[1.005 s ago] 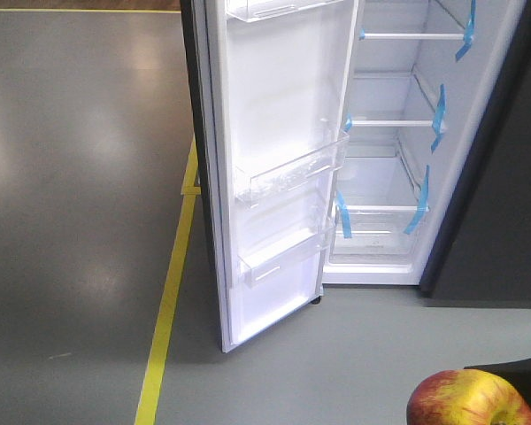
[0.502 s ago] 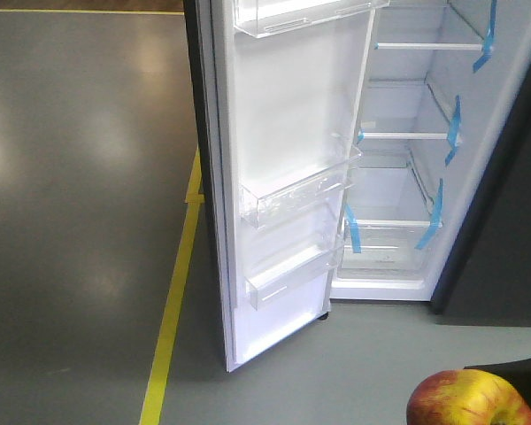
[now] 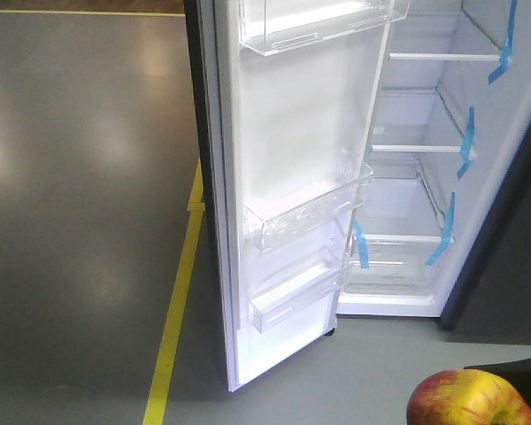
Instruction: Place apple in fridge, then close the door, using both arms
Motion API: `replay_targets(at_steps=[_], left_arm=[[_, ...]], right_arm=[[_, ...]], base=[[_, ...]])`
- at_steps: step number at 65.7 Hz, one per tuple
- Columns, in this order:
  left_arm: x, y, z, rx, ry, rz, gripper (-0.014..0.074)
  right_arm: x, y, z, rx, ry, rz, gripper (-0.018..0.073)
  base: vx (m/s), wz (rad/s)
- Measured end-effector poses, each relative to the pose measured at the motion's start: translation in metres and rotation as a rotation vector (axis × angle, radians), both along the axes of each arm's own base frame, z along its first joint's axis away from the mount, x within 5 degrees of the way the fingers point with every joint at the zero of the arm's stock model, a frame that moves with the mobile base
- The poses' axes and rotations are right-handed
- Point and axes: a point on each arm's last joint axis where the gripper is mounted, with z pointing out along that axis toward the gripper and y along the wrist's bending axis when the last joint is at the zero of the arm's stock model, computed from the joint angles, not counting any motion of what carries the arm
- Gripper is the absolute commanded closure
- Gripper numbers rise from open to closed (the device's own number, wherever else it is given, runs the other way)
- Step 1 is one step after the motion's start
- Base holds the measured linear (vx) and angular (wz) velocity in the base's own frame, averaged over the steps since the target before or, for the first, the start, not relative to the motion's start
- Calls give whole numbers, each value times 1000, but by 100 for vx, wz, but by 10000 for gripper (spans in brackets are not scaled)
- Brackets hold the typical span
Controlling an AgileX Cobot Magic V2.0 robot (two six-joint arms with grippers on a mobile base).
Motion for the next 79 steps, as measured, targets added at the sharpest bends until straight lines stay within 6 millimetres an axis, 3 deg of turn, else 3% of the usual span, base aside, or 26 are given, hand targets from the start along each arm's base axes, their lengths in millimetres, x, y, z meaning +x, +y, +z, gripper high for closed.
replay_targets(at_steps=[79], left_arm=[[0, 0, 0, 0, 0, 0, 602]], right_arm=[[0, 0, 0, 0, 0, 0, 373]], base=[[7, 0]])
